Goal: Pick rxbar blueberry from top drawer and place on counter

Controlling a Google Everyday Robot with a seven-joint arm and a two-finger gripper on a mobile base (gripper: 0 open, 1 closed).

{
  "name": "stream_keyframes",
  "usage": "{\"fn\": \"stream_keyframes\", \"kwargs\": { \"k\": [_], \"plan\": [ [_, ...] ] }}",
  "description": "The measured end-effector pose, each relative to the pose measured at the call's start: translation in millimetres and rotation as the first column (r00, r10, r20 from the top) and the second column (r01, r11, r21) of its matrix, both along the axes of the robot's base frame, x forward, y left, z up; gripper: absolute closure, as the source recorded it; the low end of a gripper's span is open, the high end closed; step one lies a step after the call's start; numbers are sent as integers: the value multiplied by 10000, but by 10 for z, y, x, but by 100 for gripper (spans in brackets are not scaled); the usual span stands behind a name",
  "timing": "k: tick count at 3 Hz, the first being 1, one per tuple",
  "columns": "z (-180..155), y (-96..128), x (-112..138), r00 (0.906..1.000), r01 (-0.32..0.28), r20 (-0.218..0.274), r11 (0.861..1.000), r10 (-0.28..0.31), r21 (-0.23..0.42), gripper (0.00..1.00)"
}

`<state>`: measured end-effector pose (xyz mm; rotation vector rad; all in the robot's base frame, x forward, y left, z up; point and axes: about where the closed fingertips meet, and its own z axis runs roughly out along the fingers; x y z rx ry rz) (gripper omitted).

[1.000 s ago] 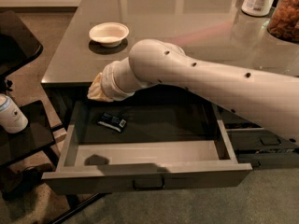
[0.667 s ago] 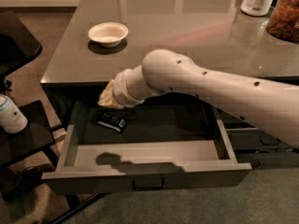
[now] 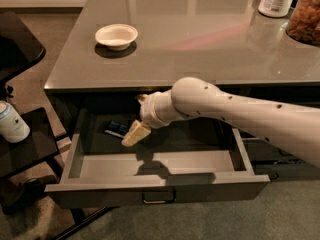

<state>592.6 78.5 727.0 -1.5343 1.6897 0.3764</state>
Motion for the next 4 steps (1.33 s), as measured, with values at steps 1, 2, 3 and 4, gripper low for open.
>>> {"fn": "stream_keyframes", "kwargs": {
  "k": [1, 2, 3, 4],
  "plan": [
    [-369, -81, 87, 9946, 790, -698, 9963, -766, 329, 0],
    [-728, -78, 142, 9797, 1558, -1401, 9845, -1437, 801, 0],
    [-1100, 173, 269, 9560, 2280, -2211, 9628, -1930, 1454, 0],
    [-1111, 303, 263, 9575, 2161, -2255, 9650, -1797, 1486, 0]
  ]
}}
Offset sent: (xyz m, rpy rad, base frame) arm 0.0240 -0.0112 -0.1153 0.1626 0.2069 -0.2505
